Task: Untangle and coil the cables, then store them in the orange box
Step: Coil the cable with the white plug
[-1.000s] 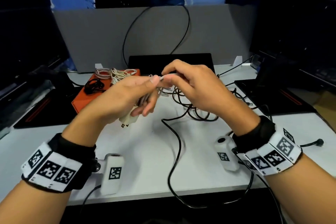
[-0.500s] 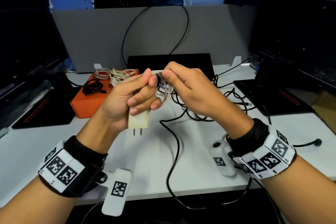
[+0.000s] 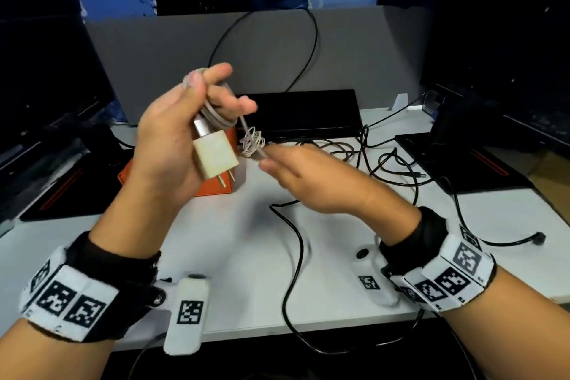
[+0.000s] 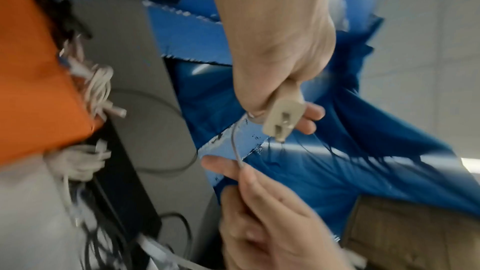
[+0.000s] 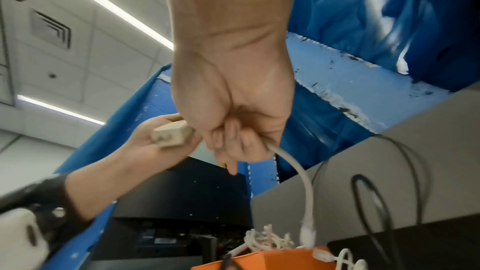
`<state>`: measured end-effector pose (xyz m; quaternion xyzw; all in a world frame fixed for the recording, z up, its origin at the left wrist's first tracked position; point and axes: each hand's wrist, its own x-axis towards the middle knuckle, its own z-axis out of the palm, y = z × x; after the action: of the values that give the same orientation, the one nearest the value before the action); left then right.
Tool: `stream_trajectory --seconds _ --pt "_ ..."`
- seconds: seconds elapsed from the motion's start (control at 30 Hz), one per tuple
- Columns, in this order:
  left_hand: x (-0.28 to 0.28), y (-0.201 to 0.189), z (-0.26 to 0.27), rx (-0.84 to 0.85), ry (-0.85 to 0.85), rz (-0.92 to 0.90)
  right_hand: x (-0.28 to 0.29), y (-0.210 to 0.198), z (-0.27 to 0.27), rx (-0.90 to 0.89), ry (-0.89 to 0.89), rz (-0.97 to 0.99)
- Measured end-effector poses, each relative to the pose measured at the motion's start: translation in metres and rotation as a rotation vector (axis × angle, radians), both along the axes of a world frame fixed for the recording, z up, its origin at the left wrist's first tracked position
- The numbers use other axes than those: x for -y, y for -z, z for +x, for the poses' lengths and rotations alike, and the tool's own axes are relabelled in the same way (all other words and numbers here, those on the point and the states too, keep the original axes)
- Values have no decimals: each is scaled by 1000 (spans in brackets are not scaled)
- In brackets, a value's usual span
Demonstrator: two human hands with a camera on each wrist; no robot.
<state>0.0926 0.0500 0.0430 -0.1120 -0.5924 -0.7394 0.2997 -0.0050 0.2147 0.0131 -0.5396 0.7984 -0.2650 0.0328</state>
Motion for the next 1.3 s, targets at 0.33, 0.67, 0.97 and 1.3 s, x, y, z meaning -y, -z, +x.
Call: stream_trajectory --seconds 0.33,0.67,0.97,1.3 --pt "10 5 9 324 -125 -1073 -18 -32 25 -151 -66 -198" --pt "-11 -1 17 165 426 -286 -11 -30 15 285 -82 -698" --pt "-22 11 3 168 484 40 -1 -20 36 730 69 -639" --pt "-38 6 0 175 27 -100 4 -19 37 818 67 -719"
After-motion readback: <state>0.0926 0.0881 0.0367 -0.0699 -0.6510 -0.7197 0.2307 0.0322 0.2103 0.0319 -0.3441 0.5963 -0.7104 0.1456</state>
